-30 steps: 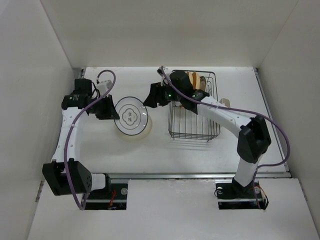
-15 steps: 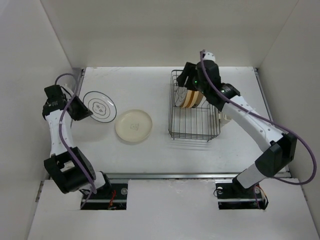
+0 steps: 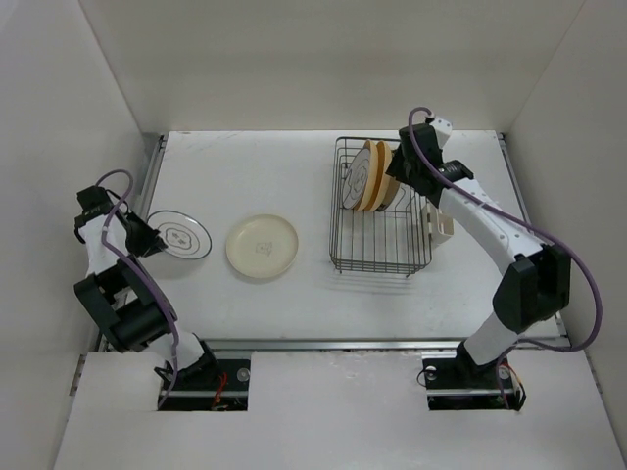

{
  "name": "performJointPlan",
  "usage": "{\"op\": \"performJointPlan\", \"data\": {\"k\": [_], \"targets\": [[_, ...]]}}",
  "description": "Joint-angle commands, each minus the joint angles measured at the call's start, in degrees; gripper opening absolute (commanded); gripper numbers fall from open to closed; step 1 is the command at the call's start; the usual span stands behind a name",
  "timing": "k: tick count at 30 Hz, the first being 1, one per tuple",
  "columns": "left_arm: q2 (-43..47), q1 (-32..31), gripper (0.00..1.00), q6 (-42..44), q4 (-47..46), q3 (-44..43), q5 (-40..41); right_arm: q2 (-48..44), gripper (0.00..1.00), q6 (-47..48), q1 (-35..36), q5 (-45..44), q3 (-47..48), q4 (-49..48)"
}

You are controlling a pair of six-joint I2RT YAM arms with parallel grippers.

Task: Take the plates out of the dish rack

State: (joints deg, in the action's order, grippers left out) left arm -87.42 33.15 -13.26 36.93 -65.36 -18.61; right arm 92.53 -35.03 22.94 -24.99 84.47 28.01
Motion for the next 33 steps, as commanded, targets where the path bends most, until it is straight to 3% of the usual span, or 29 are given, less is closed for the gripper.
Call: {"op": "performJointPlan", "data": {"k": [1, 5, 9, 13, 16, 19, 20, 24, 33], "targets": [[-3.6, 1.2, 0.00, -0.5, 3.3, -1.2, 1.1, 1.9, 0.53, -1.4, -2.2, -3.8, 1.6, 0.6], [-6.5, 1.2, 0.00, -1.0, 4.6, -1.2, -0.7, 4.4, 0.53, -1.4, -3.4, -3.8, 2.2, 0.6], [-7.9, 1.2, 0.08, 0.3, 6.8, -1.8, 2.0, 7.0, 0.53, 0.1, -4.0, -0.5, 2.7, -0.8], [-9.1, 1.2, 0.21, 1.4, 8.2, -1.8, 2.5, 9.7, 0.51, 0.7, -4.0, 0.2, 3.3, -1.6], [-9.1, 1.2, 0.39, 1.4, 8.9, -1.8, 2.5, 11.4, 0.48, 1.9, -4.0, 1.3, 3.9, -2.1], [-7.8, 1.2, 0.48, 1.4, 9.4, -1.8, 3.6, 11.4, 0.37, 2.6, -4.0, 1.4, 3.9, -2.7], [-7.8, 1.2, 0.48, 1.4, 10.0, -1.8, 4.3, 11.4, 0.26, 3.3, -4.0, 1.4, 3.9, -2.7], [-5.8, 1.2, 0.49, 1.9, 11.4, -2.3, 4.3, 9.0, 0.00, 5.3, -4.0, -0.1, 3.9, -2.6], [2.2, 1.2, 0.52, 1.9, 13.1, -3.9, 4.3, 2.9, 0.00, 10.0, -0.6, -18.8, 9.7, 3.7]]}}
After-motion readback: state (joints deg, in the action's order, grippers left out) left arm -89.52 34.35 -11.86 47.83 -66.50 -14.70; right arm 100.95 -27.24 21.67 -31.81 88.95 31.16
